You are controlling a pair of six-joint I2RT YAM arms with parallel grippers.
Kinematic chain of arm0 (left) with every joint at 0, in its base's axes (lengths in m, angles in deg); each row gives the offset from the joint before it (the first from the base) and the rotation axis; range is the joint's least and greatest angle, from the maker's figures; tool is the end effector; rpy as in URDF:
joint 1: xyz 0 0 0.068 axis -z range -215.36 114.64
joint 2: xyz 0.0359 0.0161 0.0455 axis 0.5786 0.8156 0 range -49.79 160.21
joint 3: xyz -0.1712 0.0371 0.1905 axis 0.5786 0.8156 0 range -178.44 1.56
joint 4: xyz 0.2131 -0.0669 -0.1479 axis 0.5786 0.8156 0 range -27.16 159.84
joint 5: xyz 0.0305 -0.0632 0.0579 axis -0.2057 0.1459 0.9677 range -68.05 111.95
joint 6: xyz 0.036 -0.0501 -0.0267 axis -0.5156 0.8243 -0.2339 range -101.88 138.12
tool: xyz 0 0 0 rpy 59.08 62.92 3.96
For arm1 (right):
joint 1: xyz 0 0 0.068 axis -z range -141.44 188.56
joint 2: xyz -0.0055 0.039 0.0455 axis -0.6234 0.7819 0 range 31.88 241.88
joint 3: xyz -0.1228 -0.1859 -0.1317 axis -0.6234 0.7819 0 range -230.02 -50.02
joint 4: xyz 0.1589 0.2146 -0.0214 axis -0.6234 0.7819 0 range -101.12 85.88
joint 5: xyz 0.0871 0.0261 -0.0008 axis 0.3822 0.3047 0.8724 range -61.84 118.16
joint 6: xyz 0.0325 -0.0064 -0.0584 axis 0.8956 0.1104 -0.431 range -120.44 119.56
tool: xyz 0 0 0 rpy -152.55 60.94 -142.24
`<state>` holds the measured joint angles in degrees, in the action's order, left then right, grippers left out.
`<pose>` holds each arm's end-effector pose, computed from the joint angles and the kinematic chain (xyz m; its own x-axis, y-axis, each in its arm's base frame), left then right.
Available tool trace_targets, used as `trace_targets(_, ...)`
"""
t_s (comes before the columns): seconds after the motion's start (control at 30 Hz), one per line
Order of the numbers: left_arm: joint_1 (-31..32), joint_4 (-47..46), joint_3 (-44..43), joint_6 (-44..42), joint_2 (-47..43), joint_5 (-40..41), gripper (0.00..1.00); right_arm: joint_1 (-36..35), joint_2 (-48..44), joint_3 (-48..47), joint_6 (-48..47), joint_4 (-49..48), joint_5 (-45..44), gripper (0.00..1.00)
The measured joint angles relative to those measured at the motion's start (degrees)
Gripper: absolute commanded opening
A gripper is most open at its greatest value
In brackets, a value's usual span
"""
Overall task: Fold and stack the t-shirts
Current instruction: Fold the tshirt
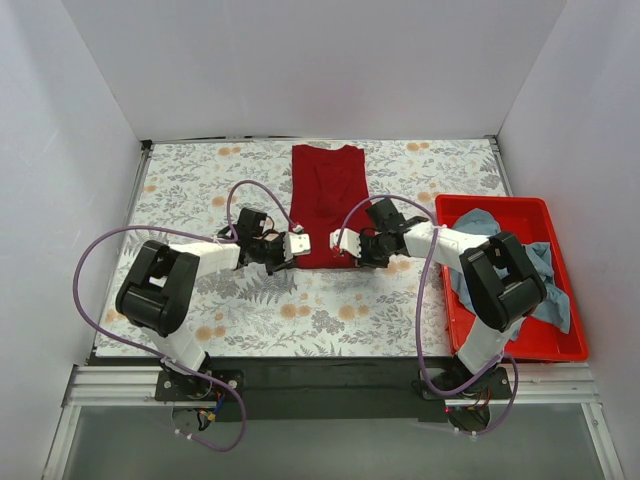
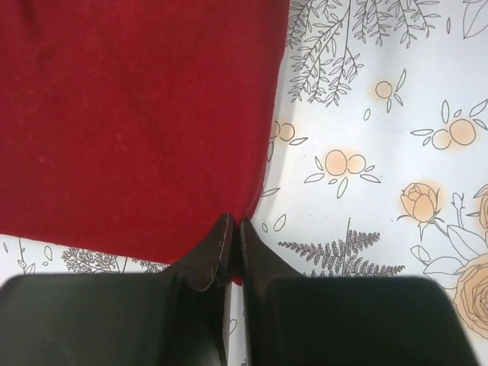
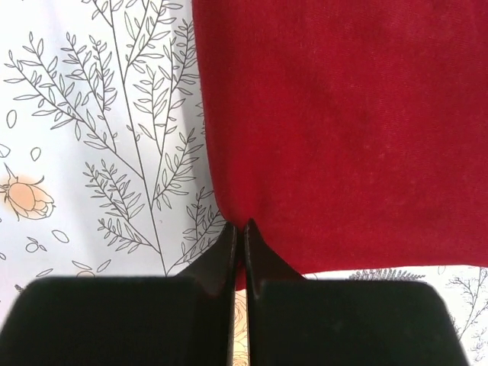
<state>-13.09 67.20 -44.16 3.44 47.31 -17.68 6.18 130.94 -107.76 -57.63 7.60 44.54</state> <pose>0.2829 -0.1528 0.1064 -0.5818 0.4490 -0.6781 0.7975 0.4785 -0.3674 0.2882 0.2006 0.1300 0.1354 -0.8690 -0.4759 -0.9579 0.0080 -0.2871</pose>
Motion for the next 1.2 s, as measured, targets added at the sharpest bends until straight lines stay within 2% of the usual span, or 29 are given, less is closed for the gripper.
trace_targets(0.17,-0.1,3.6,-3.1,3.2,0.0,0.2,0.0,0.1,0.0,-1.6,0.6,1.5,-1.3,0.01)
trace_targets(0.4,-1.3,8.3,-13.8,7.1,-2.0,-0.2,0.0,2.5,-0.7,-16.2,1.5,5.5,-2.5,0.01)
trace_targets(0.6,-1.6,10.2,-15.9,7.2,-5.4,-0.2,0.0,3.0,-3.5,-21.8,0.3,8.0,-3.0,0.01)
trace_targets(0.77,-1.2,14.3,-14.4,4.5,-9.6,-0.1,0.0,1.7,-7.2,-18.4,-0.1,11.7,-3.0,0.01)
trace_targets(1.0,2.2,24.8,-7.9,1.1,-25.0,-1.9,0.0,-6.0,-21.3,-7.4,1.1,19.0,-2.4,0.01)
trace_targets(1.2,2.7,35.8,-7.2,2.4,-38.0,-4.3,0.0,-10.7,-30.2,-6.7,4.5,25.0,0.1,0.01)
